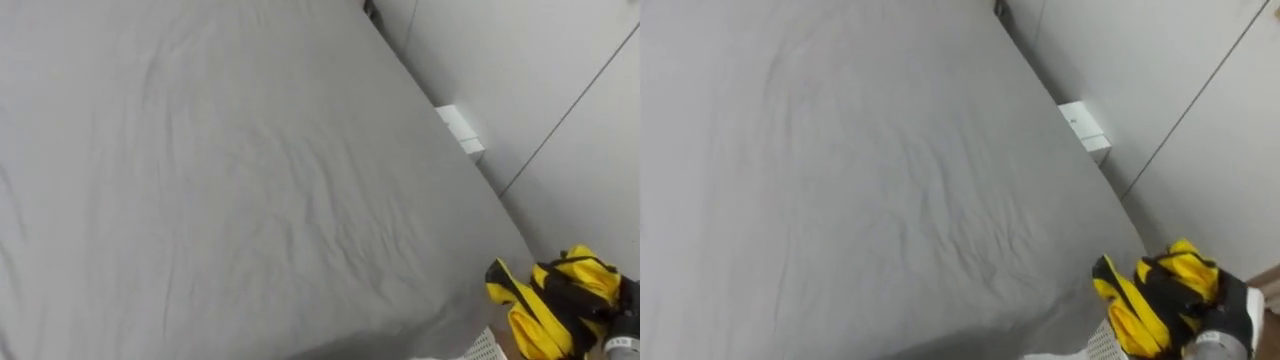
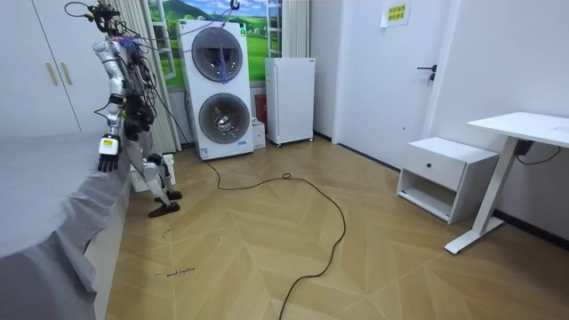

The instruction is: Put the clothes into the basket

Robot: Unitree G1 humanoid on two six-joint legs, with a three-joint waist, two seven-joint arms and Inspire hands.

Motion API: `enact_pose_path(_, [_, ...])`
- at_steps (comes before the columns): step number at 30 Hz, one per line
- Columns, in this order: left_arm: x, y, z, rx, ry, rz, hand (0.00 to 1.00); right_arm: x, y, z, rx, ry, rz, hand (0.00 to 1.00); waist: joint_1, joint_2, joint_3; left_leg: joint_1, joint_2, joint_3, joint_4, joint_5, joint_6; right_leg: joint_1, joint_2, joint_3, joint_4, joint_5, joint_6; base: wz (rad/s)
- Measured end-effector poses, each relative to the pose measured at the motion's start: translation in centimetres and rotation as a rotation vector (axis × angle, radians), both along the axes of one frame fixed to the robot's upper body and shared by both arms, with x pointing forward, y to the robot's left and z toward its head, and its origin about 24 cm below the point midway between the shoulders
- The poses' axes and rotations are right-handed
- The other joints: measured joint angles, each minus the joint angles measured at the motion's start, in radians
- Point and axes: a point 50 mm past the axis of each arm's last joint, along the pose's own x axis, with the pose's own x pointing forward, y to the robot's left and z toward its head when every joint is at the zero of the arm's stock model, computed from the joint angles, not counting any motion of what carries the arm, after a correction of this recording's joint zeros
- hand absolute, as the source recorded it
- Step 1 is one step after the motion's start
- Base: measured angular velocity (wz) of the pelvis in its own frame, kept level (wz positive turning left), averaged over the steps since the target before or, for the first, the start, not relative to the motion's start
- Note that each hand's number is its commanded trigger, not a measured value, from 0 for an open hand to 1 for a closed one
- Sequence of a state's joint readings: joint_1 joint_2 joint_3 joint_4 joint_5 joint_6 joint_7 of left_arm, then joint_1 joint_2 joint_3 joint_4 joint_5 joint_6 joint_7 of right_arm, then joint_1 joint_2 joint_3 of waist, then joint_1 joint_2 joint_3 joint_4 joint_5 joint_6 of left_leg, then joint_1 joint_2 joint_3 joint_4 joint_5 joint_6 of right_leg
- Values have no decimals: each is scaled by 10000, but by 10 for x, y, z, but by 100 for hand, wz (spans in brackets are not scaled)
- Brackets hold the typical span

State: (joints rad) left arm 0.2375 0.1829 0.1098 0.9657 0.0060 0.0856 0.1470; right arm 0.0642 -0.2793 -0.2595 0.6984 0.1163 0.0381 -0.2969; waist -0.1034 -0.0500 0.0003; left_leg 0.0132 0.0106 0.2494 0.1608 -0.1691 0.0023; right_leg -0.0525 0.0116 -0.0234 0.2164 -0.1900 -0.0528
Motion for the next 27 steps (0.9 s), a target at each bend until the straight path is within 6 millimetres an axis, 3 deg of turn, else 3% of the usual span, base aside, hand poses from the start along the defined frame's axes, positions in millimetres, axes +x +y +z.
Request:
enact_pose_path(4, [8,-2,-1,-5,165,-341,0,12,0,0,36,-35,-165,100,-31,273,18,-670,61,261,112,0,4,-907,71,386,292,183,13,-33])
enact_pose_path(7, [21,-3,-2,-104,76,-417,0,24,-1,1,31,-77,-461,100,-65,500,92,-1320,44,295,308,4,45,-1684,75,567,612,233,27,-18])
enact_pose_path(9, [33,-7,-3,-197,46,-687,0,34,-2,6,-292,-198,-607,100,-67,785,130,-1895,41,394,440,40,161,-2310,77,682,823,297,69,-11])
enact_pose_path(12, [43,-11,-4,-230,144,-1043,0,45,-1,11,-491,-428,-672,100,-36,1016,127,-2448,-15,638,442,134,315,-3147,54,890,1264,308,80,-21])
enact_pose_path(14, [48,-13,-4,-191,178,-1186,0,49,1,10,-449,-332,-748,100,-18,1081,145,-2717,-26,799,470,165,358,-3564,55,1001,1478,306,81,-18])
enact_pose_path(18, [63,-17,-2,-239,61,-1641,0,54,-4,13,-590,-170,-839,100,-17,1337,214,-3703,-77,792,777,209,431,-4589,-16,1069,1843,333,109,-1])
enact_pose_path(23, [78,-20,1,-294,-220,-1988,0,63,-10,18,-970,58,-988,100,8,1496,289,-4391,-160,792,885,290,493,-5393,-101,1135,2155,332,121,1])
enact_pose_path(27, [84,-22,2,-343,-348,-2074,0,69,-14,24,-1186,30,-907,100,116,1583,292,-4649,-163,773,958,292,494,-5656,-116,1133,2236,331,122,1])
